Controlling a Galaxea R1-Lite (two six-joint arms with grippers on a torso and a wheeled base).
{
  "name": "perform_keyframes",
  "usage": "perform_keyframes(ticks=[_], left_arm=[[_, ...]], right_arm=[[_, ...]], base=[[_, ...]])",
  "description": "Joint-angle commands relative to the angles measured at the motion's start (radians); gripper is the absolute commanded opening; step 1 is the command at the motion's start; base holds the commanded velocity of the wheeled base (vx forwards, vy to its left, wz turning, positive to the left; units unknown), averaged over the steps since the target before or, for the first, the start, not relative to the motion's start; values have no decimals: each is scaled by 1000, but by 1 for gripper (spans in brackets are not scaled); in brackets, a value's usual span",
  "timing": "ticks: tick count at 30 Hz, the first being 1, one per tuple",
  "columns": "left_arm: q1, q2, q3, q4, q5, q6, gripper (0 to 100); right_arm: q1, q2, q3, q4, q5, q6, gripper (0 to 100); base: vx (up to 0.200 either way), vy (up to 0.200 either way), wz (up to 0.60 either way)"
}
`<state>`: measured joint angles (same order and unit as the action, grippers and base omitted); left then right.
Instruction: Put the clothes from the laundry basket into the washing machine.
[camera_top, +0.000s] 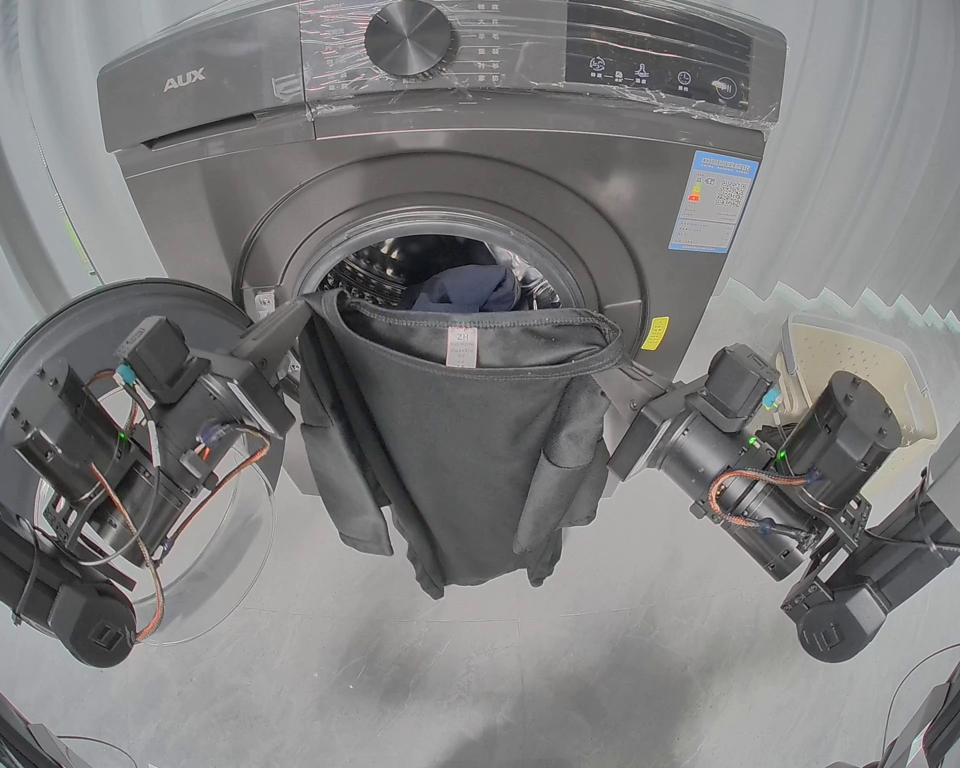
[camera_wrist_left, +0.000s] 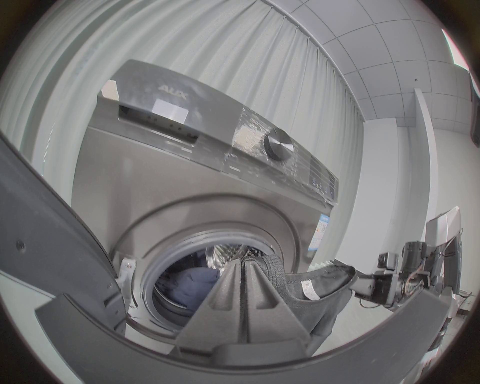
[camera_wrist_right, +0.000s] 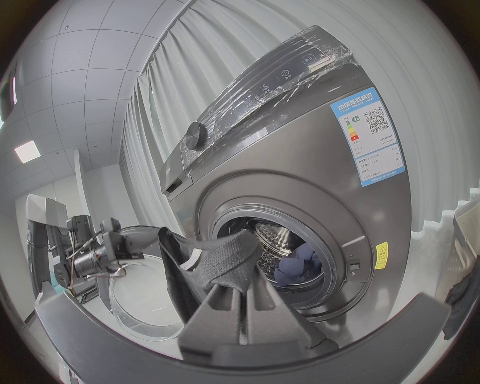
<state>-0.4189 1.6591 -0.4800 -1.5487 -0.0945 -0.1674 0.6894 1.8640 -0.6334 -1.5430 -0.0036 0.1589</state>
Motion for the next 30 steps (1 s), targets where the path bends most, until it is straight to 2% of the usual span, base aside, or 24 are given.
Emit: perform_keyframes(ticks=[1,7,16,20,21,22,25,30], left_arm=[[20,-30,-23,-1,4,-4,0],[12,-91,-15,13,7,0,0],[19,-73,17,4,1,0,0],[-8,-91,23,18,-2,2,0],[-63,-65,64,19,-10,2,0],[-80,-39,92,19,-18,-1,0],[-84,79,143,1,-48,11,0],[-84,139,143,2,-80,25,0]], right_arm=[[-10,14,-2,0,1,-2,0],[-4,-14,-17,0,-53,-4,0],[-4,-13,3,0,-56,1,0],[1,-17,-2,0,-58,-1,0],[4,-19,-5,0,-58,-1,0],[4,-19,-5,0,-56,-2,0],[4,-34,-6,0,-56,-4,0],[4,-39,-25,1,-52,-6,0]], base=[[0,0,0],[0,0,0],[0,0,0],[0,0,0],[0,0,0],[0,0,0],[0,0,0],[0,0,0]])
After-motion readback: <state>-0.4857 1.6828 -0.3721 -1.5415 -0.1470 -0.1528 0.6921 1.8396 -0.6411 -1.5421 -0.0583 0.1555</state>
